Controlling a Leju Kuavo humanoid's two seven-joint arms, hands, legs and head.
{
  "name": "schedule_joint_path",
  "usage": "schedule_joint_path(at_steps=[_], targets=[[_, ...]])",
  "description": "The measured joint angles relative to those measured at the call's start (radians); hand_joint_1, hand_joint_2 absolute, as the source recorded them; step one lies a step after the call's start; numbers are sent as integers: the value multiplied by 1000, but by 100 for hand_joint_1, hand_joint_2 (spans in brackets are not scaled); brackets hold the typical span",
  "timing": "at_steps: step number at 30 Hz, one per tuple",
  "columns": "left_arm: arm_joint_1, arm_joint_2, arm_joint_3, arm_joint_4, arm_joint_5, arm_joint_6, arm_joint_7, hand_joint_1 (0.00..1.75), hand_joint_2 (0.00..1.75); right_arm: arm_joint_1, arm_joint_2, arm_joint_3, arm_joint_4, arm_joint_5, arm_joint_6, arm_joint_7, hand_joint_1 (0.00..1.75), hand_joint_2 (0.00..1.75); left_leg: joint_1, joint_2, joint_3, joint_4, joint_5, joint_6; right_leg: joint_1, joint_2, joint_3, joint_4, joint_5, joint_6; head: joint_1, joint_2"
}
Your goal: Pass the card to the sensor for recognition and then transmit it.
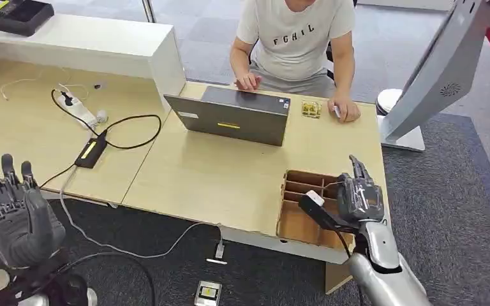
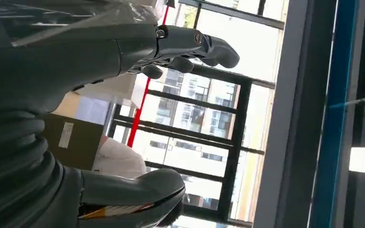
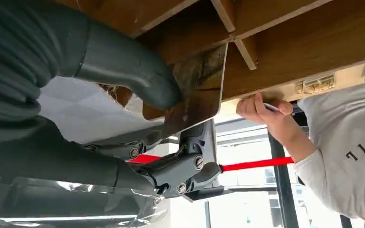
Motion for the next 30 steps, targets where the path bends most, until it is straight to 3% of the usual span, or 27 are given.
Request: schedule_joint_path(at_steps=[21,30], targets=[[4,-2,0,0,12,5,0,0,175,-32,14,0,46,-19,-47,-11,175,175,0,0,0,0,0,0,0,0,0,0,0,0,0,0],[11,-6,2,-4,5,11,0,0,175,-40,7,-16,-45,-19,-77,12,175,175,0,0,0,0,0,0,0,0,0,0,0,0,0,0]])
